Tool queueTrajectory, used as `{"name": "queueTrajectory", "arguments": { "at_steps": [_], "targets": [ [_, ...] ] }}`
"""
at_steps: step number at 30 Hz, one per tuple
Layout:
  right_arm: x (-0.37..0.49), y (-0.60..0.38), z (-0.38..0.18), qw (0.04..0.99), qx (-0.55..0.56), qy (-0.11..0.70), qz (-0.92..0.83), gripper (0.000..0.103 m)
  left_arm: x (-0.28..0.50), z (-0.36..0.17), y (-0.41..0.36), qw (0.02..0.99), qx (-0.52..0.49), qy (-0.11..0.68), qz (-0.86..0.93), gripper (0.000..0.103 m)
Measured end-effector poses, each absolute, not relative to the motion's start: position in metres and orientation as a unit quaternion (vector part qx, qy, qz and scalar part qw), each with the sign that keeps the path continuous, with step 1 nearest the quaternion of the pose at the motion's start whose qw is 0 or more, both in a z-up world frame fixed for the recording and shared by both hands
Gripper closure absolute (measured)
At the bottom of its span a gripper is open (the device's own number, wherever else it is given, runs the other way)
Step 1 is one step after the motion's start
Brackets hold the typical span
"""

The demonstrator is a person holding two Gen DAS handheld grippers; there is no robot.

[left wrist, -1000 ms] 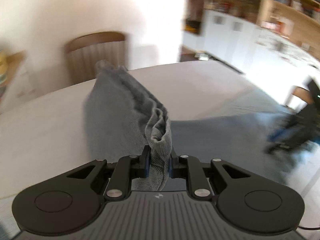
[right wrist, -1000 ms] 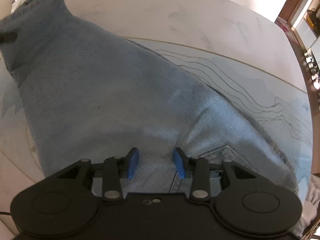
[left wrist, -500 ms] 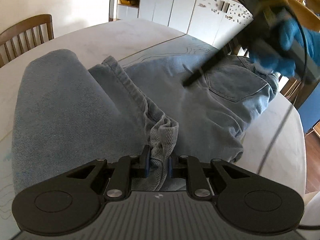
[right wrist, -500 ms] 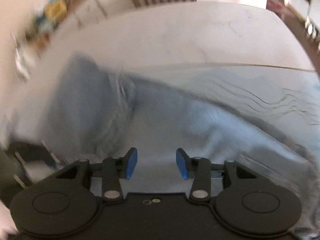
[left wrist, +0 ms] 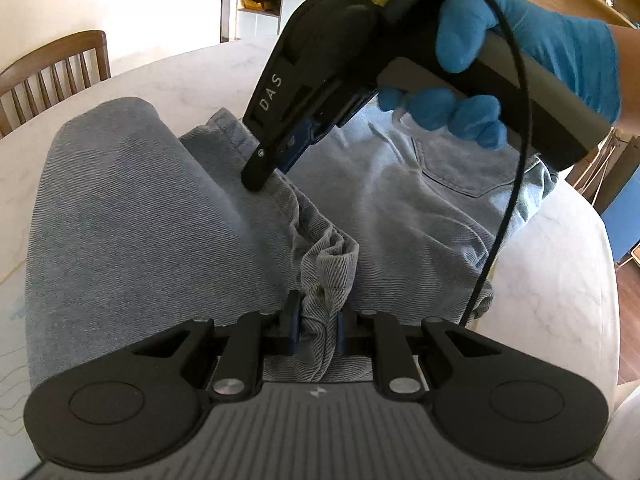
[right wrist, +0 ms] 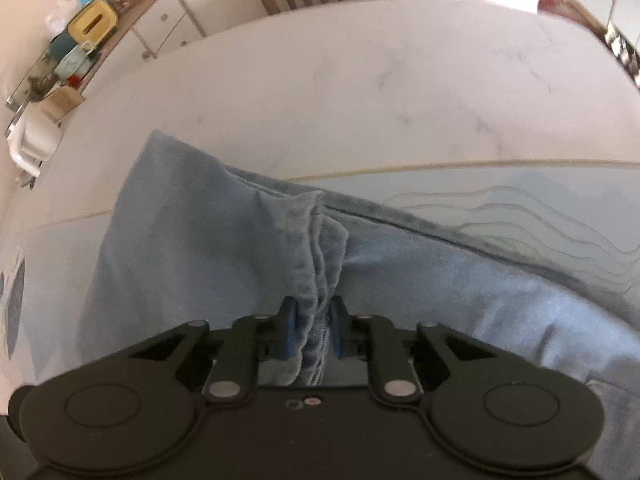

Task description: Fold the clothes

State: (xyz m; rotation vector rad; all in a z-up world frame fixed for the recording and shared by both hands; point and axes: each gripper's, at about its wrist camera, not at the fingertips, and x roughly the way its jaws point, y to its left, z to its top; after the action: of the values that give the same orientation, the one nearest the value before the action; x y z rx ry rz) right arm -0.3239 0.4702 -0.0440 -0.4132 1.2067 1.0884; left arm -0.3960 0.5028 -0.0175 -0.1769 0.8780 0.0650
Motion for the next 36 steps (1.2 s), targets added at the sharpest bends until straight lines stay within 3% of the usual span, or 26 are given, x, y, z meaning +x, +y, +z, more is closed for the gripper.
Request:
{"name": "queueTrajectory", "arguments": {
  "at_steps": [6, 12, 13, 14, 16, 22, 26, 36],
  "targets": [
    [-0.332, 0.424, 0.0, 0.701, -0.167, 0.492, 0.488, 0.0, -0.407, 0.003, 0.504, 0.913, -0.098, 0.395, 0.019, 0.087],
    [-0.327, 0.435, -0.041, 0.699, -0.208, 0.512, 0.454, 0.0, -0.391, -0.016, 0.486, 0.897, -0.08, 0.434, -0.012, 0.074],
    [-0.327, 0.437, -0.047, 0.698, -0.213, 0.513, 0.452, 0.0, -0.391, -0.017, 0.485, 0.897, -0.079, 0.434, -0.021, 0.063],
    [-0.327, 0.437, -0.05, 0.698, -0.214, 0.513, 0.452, 0.0, -0.392, -0.017, 0.484, 0.896, -0.08, 0.435, -0.031, 0.043],
    [-0.325, 0.431, -0.049, 0.695, -0.212, 0.515, 0.455, 0.0, -0.395, -0.014, 0.487, 0.889, -0.097, 0.444, -0.054, 0.022],
    [-0.328, 0.406, -0.016, 0.702, -0.225, 0.474, 0.48, 0.0, -0.421, 0.008, 0.507, 0.893, -0.082, 0.442, -0.033, 0.021],
    [-0.366, 0.408, -0.002, 0.659, -0.252, 0.447, 0.55, 0.0, -0.437, 0.015, 0.542, 0.901, -0.091, 0.423, 0.043, 0.021],
    [-0.425, 0.405, -0.046, 0.593, -0.39, 0.432, 0.557, 0.0, -0.439, -0.018, 0.582, 0.879, -0.092, 0.454, 0.115, 0.022]
  ]
}}
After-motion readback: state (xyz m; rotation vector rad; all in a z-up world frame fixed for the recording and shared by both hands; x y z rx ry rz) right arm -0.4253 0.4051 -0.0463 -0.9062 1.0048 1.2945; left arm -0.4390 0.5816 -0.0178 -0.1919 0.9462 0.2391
